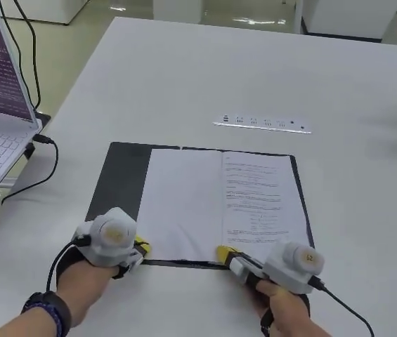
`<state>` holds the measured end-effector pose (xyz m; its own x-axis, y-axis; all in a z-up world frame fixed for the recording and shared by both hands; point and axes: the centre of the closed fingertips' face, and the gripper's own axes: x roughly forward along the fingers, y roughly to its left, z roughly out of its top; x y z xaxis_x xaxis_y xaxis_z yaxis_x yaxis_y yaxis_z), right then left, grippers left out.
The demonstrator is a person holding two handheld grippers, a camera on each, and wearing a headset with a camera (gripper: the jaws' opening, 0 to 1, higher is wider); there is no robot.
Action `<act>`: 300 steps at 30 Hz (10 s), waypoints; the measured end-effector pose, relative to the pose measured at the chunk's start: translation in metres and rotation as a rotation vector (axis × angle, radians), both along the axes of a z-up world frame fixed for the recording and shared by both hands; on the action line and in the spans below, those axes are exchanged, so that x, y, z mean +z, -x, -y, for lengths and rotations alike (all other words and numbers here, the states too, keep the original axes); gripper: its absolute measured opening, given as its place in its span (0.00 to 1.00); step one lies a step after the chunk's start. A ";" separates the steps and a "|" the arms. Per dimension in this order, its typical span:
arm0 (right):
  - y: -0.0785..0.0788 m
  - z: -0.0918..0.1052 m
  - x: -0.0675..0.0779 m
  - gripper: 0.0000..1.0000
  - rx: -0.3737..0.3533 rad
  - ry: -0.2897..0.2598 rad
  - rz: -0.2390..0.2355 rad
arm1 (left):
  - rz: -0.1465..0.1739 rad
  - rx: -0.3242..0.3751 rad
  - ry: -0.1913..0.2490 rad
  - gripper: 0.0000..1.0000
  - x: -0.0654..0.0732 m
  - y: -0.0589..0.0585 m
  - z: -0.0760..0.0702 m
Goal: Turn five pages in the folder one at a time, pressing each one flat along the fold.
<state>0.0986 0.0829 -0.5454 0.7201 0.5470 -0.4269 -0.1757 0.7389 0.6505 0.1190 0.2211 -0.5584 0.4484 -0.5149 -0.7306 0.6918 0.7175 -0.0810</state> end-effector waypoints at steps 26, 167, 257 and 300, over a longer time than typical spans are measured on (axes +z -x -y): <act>0.005 0.051 0.039 0.33 -0.002 0.100 0.061 | 0.036 0.012 0.138 0.39 0.061 0.009 0.022; 0.120 0.179 0.043 0.77 0.072 0.224 -0.047 | 0.044 -0.299 0.099 0.61 0.022 0.023 0.274; -0.016 0.166 0.053 0.00 -0.187 -0.153 0.028 | 0.047 -0.014 0.134 0.58 0.060 0.016 0.168; -0.027 0.088 0.099 0.00 -0.069 -0.135 0.102 | 0.128 0.057 0.174 0.61 0.107 0.031 0.094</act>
